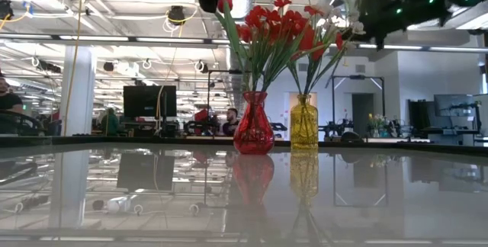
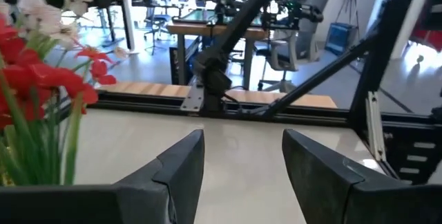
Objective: Sort flowers into vase by color
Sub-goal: Put the white flowers into the yellow vase
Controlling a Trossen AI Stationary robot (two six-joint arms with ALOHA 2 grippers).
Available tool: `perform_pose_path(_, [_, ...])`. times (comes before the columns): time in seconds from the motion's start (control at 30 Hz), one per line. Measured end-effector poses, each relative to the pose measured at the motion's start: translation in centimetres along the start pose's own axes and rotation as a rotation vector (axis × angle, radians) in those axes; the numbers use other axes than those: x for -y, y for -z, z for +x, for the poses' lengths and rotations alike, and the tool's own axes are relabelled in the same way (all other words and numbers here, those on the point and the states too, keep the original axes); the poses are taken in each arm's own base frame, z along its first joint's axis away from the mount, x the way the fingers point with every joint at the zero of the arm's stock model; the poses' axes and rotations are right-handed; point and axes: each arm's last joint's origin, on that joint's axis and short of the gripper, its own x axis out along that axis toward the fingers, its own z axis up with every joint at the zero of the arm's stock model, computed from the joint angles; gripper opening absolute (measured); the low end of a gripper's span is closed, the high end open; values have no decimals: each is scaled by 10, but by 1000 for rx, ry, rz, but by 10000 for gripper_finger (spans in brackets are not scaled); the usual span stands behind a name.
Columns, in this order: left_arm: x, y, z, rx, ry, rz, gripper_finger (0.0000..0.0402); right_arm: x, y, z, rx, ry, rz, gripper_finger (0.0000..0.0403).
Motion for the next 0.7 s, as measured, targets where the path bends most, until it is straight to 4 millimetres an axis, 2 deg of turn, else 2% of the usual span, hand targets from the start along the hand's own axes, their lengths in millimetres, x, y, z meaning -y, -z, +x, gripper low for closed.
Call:
perform_pose_path(0.1, [4, 1, -1, -6, 11, 15, 184, 19, 6, 15, -5, -166, 109, 27])
perform_pose_path(0.23, [6, 2, -2, -17, 17, 39, 184, 27, 16, 34, -20, -270, 174, 27])
perform_pose_path(0.4, [5, 6, -2, -56, 6, 54, 184, 25, 24, 48, -38, -301, 184, 27])
perform_pose_path(0.7, [1, 12, -1, -113, -19, 76, 184, 12, 27, 58, -32, -277, 137, 27])
